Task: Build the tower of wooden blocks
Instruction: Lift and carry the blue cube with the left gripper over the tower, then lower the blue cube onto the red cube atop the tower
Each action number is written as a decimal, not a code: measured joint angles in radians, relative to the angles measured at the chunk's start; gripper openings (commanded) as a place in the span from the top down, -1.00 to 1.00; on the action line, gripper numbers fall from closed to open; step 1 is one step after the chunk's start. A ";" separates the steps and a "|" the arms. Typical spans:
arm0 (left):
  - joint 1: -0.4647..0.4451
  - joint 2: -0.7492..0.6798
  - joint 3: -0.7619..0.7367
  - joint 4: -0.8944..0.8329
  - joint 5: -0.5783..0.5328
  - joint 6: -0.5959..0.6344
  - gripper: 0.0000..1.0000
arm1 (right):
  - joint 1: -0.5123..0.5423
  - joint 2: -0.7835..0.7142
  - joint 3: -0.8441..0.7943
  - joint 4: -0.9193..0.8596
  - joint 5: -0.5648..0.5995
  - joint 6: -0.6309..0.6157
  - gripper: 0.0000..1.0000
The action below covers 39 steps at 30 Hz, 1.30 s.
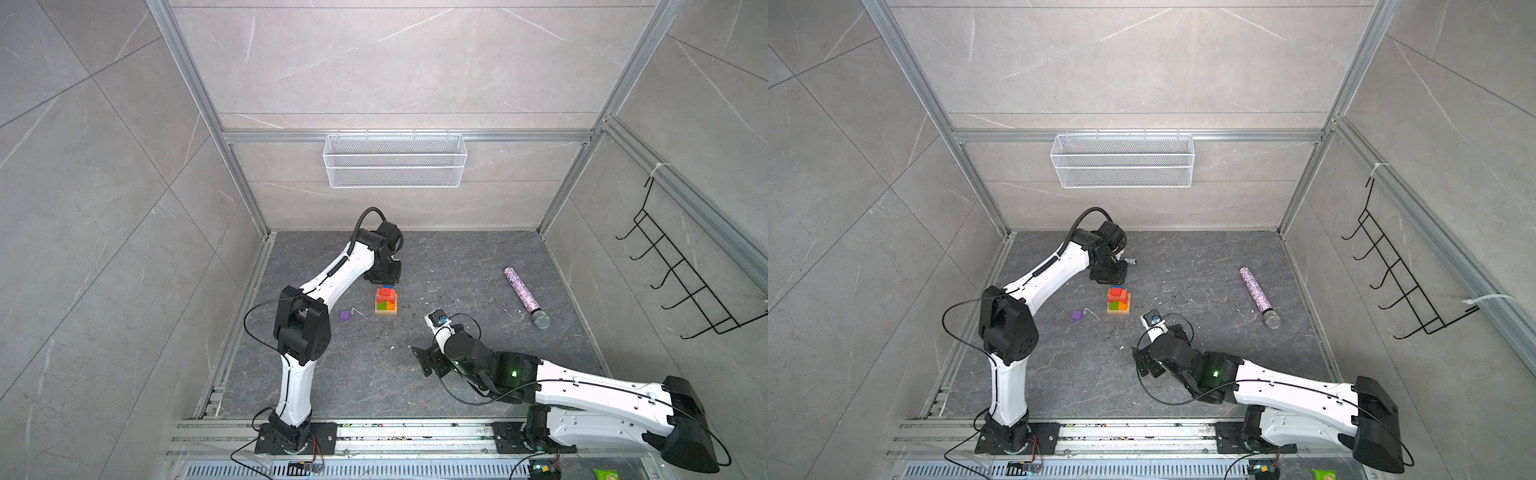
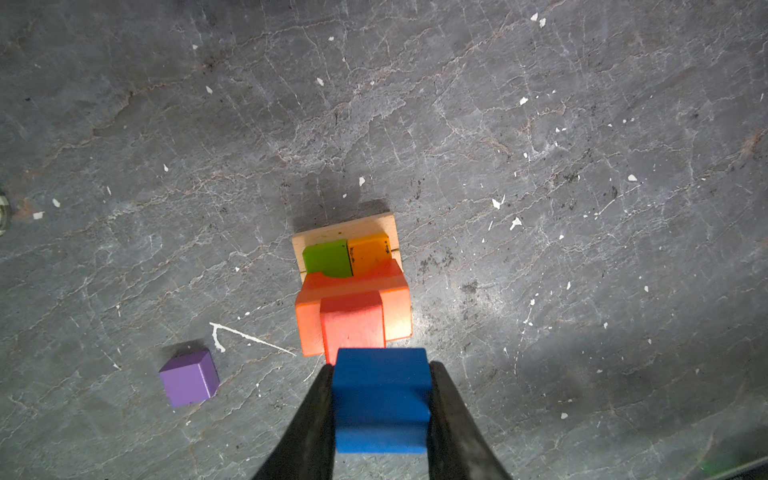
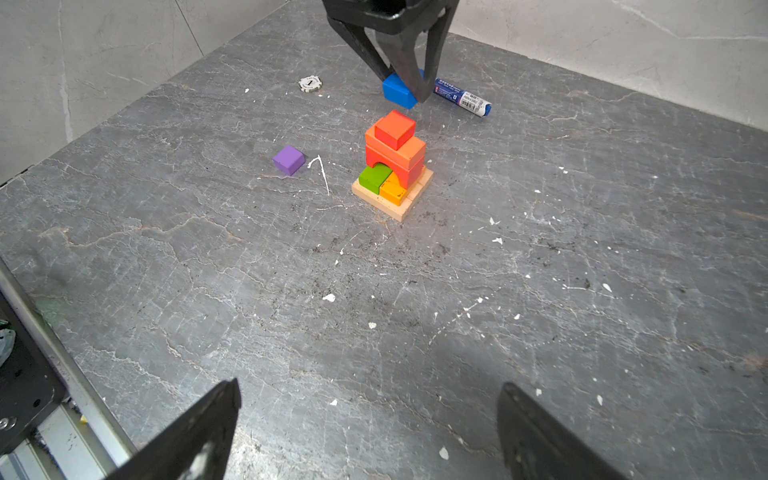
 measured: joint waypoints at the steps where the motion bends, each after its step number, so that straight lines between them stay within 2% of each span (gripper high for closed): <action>1: -0.003 0.008 0.007 -0.006 -0.008 0.000 0.35 | 0.000 -0.001 0.000 -0.002 0.002 0.000 -0.93; 13: -0.010 0.026 0.019 -0.039 -0.059 0.000 0.35 | 0.000 -0.007 0.000 -0.023 0.006 0.000 -0.93; 39: -0.010 0.070 0.019 -0.038 -0.085 0.000 0.35 | 0.000 -0.007 0.000 -0.023 0.006 0.000 -0.92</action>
